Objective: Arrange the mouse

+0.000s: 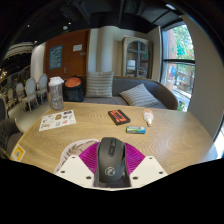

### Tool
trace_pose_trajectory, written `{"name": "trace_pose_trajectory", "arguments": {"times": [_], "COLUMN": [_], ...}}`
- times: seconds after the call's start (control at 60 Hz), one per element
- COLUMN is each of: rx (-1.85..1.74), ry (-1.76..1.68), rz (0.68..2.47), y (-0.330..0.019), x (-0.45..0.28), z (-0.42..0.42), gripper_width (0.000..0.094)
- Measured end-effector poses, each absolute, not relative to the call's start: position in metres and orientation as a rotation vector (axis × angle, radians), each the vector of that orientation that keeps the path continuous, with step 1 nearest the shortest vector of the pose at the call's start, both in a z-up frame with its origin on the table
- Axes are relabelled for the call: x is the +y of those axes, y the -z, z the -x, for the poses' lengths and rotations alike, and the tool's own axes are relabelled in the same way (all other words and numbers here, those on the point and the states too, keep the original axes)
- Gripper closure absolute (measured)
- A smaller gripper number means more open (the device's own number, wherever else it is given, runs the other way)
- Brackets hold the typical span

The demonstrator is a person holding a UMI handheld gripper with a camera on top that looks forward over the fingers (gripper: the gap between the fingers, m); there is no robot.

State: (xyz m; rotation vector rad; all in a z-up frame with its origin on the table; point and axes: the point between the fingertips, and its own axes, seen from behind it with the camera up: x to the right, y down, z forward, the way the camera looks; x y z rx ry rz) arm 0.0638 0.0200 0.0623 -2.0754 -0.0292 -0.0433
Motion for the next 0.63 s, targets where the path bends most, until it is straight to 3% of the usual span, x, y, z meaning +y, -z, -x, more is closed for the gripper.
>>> {"name": "trace_pose_trajectory", "arguments": {"times": [0.2,0.333,0.367,0.433,0.467,0.633], "rx": [-0.056,-0.086,-0.095,-0.098,-0.108,-0.159], "ry": [0.119,0.107,0.07,0.012,0.004,-0.044], "rz": [2.189,2.214,2.22,2.188,2.175,2.116], "y": [0.001,0.007,0.006,-0.004,-0.01,-0.035], "x": [0.02,0.017,0.015,0.01,0.004,-0.055], "z": [-0.036,-0.033,-0.03,-0.028,-0.029,-0.035], "gripper_width": [0.0558,0.045,0.0357,0.0058,0.0101,0.0084]}}
